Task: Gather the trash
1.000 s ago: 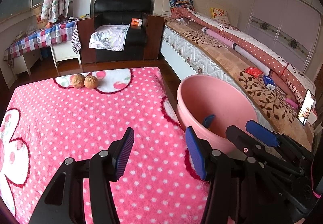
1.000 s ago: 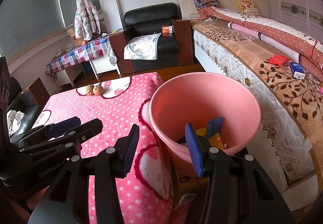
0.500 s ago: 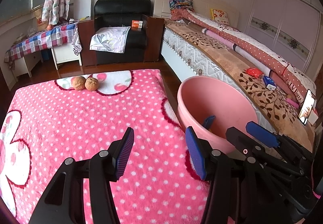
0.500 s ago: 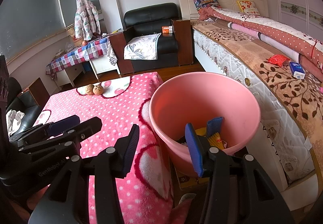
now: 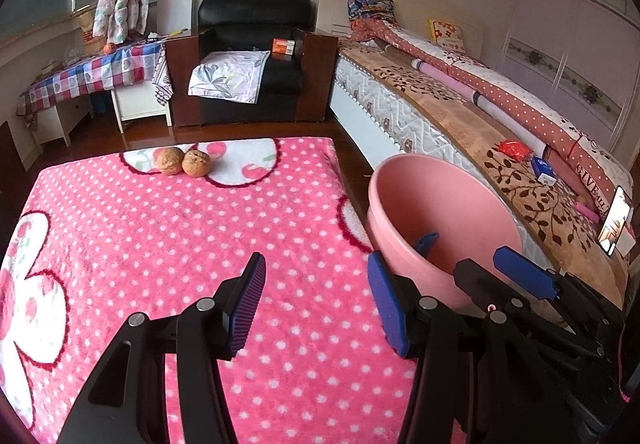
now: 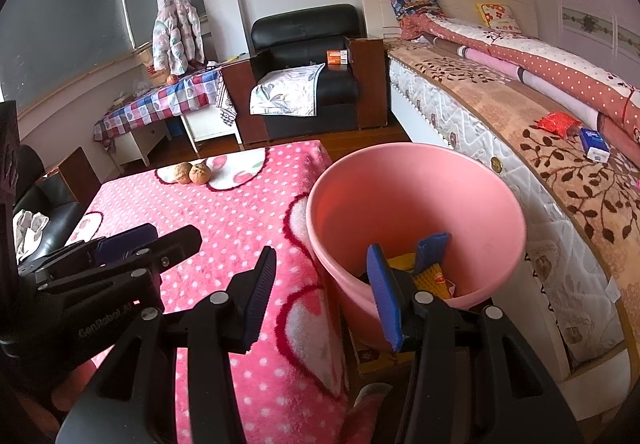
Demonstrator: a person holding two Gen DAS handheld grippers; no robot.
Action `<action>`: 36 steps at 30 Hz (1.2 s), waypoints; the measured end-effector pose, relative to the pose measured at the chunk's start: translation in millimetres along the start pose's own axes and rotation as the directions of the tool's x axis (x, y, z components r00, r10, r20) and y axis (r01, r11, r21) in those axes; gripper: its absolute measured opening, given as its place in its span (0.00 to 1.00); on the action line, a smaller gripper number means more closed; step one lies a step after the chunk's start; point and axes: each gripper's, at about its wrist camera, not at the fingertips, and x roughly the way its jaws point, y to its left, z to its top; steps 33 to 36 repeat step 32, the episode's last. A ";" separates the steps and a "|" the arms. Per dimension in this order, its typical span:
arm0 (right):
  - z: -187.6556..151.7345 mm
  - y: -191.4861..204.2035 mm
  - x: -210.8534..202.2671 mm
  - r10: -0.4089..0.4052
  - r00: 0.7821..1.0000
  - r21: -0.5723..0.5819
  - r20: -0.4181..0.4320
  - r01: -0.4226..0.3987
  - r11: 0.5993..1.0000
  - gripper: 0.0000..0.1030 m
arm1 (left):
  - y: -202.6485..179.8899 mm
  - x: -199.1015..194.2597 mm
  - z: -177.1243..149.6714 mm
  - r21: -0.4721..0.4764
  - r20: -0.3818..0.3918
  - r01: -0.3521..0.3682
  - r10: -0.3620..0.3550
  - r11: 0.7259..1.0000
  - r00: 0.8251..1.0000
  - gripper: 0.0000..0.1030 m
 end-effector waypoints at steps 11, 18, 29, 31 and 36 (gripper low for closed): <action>1.9 20.4 6.6 0.029 0.999 -0.038 -0.016 -0.029 0.999 0.46 | 19.2 -5.4 1.0 -0.031 0.009 -0.045 0.045 0.999 0.999 0.51; 3.6 36.4 8.4 0.048 0.999 -0.070 -0.021 -0.049 0.996 0.46 | 33.8 -10.7 -0.6 -0.060 0.011 -0.063 0.064 0.996 0.998 0.51; 3.6 43.6 5.1 0.051 0.999 -0.083 -0.016 -0.052 0.995 0.46 | 39.5 -17.7 -2.0 -0.073 0.026 -0.076 0.078 0.994 0.997 0.51; 3.0 45.2 3.4 0.052 0.999 -0.087 -0.013 -0.053 0.995 0.46 | 40.5 -19.3 -2.6 -0.077 0.027 -0.077 0.079 0.994 0.996 0.51; 2.7 45.4 2.9 0.053 0.999 -0.088 -0.012 -0.054 0.995 0.46 | 40.8 -20.1 -2.9 -0.078 0.028 -0.079 0.081 0.994 0.996 0.51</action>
